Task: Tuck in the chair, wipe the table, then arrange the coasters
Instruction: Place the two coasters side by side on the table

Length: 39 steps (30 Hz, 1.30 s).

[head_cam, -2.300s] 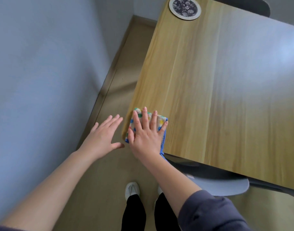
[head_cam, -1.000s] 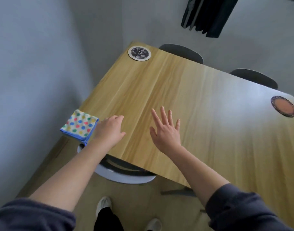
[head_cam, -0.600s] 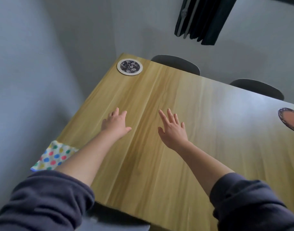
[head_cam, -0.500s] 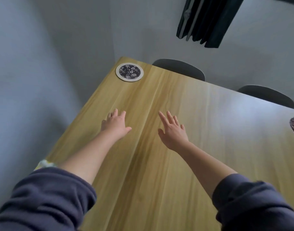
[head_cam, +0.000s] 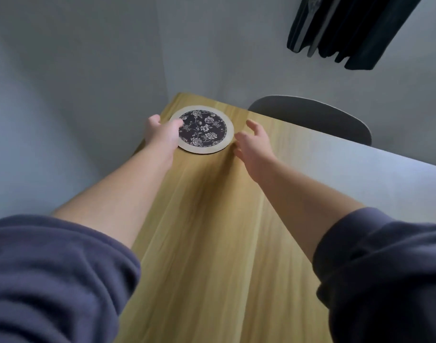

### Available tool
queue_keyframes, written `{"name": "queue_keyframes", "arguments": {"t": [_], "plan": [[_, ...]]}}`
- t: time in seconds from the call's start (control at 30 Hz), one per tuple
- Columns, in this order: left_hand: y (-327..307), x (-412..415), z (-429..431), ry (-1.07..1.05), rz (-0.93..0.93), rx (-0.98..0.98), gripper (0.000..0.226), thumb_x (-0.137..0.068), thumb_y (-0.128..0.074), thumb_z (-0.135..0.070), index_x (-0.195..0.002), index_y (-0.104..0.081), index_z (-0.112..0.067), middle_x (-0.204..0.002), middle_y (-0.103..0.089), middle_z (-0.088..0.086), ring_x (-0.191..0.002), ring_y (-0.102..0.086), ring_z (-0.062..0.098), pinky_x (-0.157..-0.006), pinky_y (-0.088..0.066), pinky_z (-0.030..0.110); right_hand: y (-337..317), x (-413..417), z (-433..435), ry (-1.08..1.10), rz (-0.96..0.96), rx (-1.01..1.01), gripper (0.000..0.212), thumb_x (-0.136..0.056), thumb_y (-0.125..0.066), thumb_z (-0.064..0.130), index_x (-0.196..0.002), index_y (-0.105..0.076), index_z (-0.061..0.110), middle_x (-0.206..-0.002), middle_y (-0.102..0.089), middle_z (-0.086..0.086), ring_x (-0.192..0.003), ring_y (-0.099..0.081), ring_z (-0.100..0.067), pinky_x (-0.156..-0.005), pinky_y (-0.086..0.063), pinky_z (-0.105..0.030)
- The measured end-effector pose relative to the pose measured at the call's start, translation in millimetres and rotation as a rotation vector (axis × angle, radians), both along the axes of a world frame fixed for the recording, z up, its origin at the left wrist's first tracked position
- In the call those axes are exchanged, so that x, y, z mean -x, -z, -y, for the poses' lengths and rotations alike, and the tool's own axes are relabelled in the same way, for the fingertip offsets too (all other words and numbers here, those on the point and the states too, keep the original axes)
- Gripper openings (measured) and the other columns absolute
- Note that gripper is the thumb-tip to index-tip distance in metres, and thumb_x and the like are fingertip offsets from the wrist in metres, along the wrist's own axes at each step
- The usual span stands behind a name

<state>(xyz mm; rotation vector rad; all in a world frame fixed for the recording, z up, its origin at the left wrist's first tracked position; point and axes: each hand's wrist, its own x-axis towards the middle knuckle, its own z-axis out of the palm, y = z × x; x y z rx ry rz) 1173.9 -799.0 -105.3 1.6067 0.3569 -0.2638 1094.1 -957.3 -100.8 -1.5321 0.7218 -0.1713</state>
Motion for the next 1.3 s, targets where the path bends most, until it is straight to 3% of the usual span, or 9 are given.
{"name": "queue_keyframes", "arguments": {"t": [0.13, 0.23, 0.4, 0.53, 0.63, 0.8, 1.1, 1.23, 1.3], "plan": [[7.3, -9.4, 3.4, 0.028, -0.001, -0.121, 0.048, -0.086, -0.061, -0.022, -0.132, -0.049, -0.012, -0.103, -0.061, 0.002, -0.066, -0.055, 0.009, -0.058, -0.049, 0.023, 8.3, -20.0, 3.5, 0.051, -0.018, -0.145, 0.056, -0.092, -0.046, -0.002, -0.143, -0.042, 0.020, -0.132, -0.055, -0.011, -0.086, -0.063, -0.011, -0.078, -0.058, -0.026], [6.3, 2.6, 8.1, 0.150, 0.106, -0.244, 0.014, -0.091, -0.051, -0.011, -0.101, -0.060, -0.011, -0.097, -0.064, 0.002, -0.068, -0.064, 0.015, -0.056, -0.056, 0.028, 5.6, -19.0, 5.6, 0.051, -0.022, -0.275, 0.053, -0.095, -0.047, 0.001, -0.144, -0.040, 0.017, -0.121, -0.060, -0.011, -0.085, -0.070, -0.015, -0.065, -0.055, -0.023], [-5.9, 38.1, 12.3, 0.262, 0.130, -0.018, 0.026, -0.098, -0.037, 0.000, -0.090, -0.049, -0.021, -0.092, -0.066, 0.006, -0.057, -0.070, 0.019, -0.046, -0.053, 0.024, -0.7, 6.7, 13.7, -0.049, -0.177, -0.008, 0.047, -0.095, -0.054, 0.022, -0.142, -0.045, 0.020, -0.103, -0.064, -0.001, -0.073, -0.061, -0.013, -0.057, -0.050, -0.024], [-19.9, 67.2, 16.3, 0.410, 0.102, 0.013, 0.029, -0.096, -0.038, 0.005, -0.090, -0.052, -0.020, -0.075, -0.066, 0.009, -0.046, -0.064, 0.015, -0.044, -0.052, 0.024, -9.6, 55.9, 46.0, -0.150, -0.158, -0.017, 0.011, -0.094, -0.059, 0.027, -0.101, -0.066, 0.023, -0.082, -0.068, 0.007, -0.062, -0.062, -0.009, -0.055, -0.044, -0.024], [-34.1, 93.2, 30.0, 0.516, 0.005, -0.024, 0.024, -0.097, -0.038, 0.006, -0.092, -0.051, -0.014, -0.075, -0.064, 0.010, -0.043, -0.062, 0.012, -0.042, -0.052, 0.023, -16.3, 98.9, 74.4, -0.138, -0.091, -0.007, 0.008, -0.094, -0.060, 0.021, -0.088, -0.064, 0.021, -0.068, -0.069, 0.010, -0.057, -0.065, -0.007, -0.051, -0.047, -0.021], [-47.7, 178.8, 63.1, 0.722, -0.052, -0.224, 0.016, -0.097, -0.040, 0.004, -0.111, -0.046, -0.003, -0.090, -0.064, 0.018, -0.048, -0.066, 0.015, -0.042, -0.052, 0.023, -25.6, 199.1, 114.5, -0.219, -0.233, 0.067, 0.003, -0.093, -0.064, 0.016, -0.092, -0.064, 0.014, -0.073, -0.072, 0.000, -0.061, -0.070, -0.012, -0.050, -0.051, -0.022], [-37.3, 365.0, 98.1, 0.536, 0.075, -0.492, 0.009, -0.092, -0.053, -0.006, -0.084, -0.053, -0.010, -0.071, -0.067, 0.009, -0.042, -0.064, 0.014, -0.037, -0.050, 0.025, -34.1, 371.9, 139.0, -0.240, -0.356, 0.112, 0.004, -0.091, -0.063, 0.009, -0.088, -0.067, 0.010, -0.074, -0.072, -0.005, -0.059, -0.071, -0.016, -0.050, -0.053, -0.024], [-42.2, 387.4, 126.3, 0.428, 0.122, -0.501, 0.007, -0.093, -0.053, -0.010, -0.093, -0.056, -0.016, -0.074, -0.065, 0.001, -0.053, -0.068, 0.020, -0.059, -0.059, 0.040, -40.8, 398.2, 153.0, -0.146, -0.342, 0.075, 0.018, -0.091, -0.063, 0.006, -0.108, -0.067, 0.003, -0.078, -0.072, -0.009, -0.062, -0.070, -0.020, -0.057, -0.058, -0.029], [-42.8, 386.6, 135.2, 0.383, 0.078, -0.507, 0.024, -0.092, -0.052, -0.011, -0.115, -0.056, -0.017, -0.086, -0.064, 0.003, -0.065, -0.070, 0.026, -0.068, -0.059, 0.040, -43.2, 400.8, 155.5, -0.181, -0.361, -0.020, 0.039, -0.093, -0.062, 0.006, -0.131, -0.056, 0.004, -0.089, -0.070, -0.010, -0.069, -0.070, -0.022, -0.061, -0.059, -0.032]]}}
